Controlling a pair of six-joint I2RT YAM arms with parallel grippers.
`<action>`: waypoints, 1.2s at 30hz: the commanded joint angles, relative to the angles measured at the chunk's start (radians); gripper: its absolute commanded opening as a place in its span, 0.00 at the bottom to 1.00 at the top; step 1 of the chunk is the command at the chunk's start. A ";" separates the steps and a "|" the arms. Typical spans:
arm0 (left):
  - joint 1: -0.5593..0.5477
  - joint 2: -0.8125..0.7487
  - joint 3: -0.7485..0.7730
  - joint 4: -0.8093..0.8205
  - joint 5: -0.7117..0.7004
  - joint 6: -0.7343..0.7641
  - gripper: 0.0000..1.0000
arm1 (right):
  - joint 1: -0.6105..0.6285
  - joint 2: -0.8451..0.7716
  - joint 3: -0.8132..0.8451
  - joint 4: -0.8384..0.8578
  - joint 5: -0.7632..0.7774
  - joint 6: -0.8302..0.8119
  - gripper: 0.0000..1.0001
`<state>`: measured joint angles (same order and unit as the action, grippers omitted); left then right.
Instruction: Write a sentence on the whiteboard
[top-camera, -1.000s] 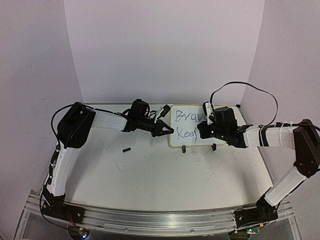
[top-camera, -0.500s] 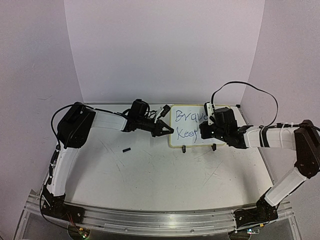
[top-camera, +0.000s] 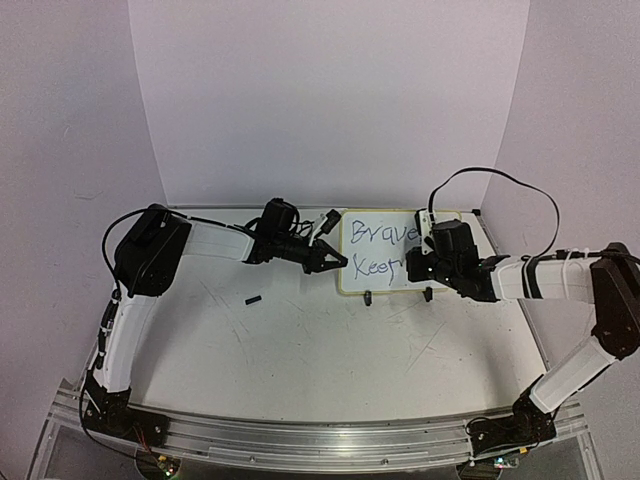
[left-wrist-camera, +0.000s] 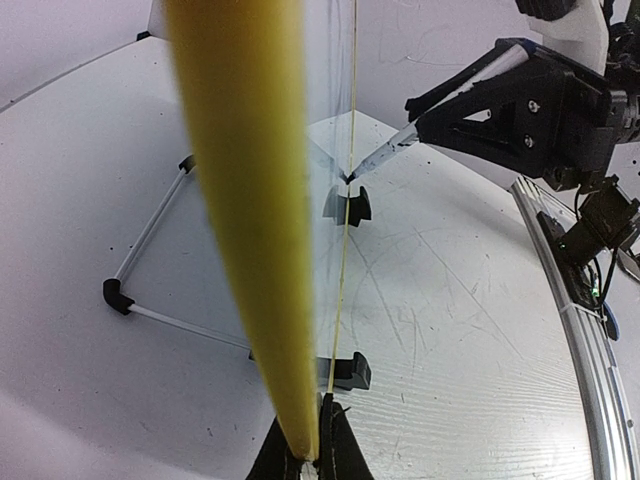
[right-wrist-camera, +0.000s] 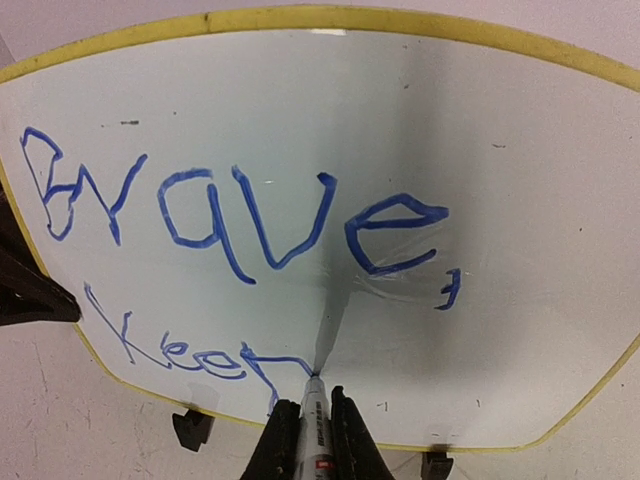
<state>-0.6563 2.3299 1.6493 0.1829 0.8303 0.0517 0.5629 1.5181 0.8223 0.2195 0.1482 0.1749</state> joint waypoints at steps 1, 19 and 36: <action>0.012 0.031 -0.007 -0.145 -0.160 0.073 0.00 | -0.014 -0.007 -0.016 0.022 0.013 0.008 0.00; 0.011 0.033 -0.008 -0.148 -0.160 0.074 0.00 | -0.003 0.019 0.040 0.072 -0.111 0.047 0.00; 0.014 0.039 0.003 -0.149 -0.172 0.071 0.00 | -0.071 -0.192 -0.073 0.094 -0.101 -0.060 0.00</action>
<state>-0.6563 2.3299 1.6497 0.1825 0.8299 0.0536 0.4896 1.3682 0.7879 0.2359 0.0551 0.1642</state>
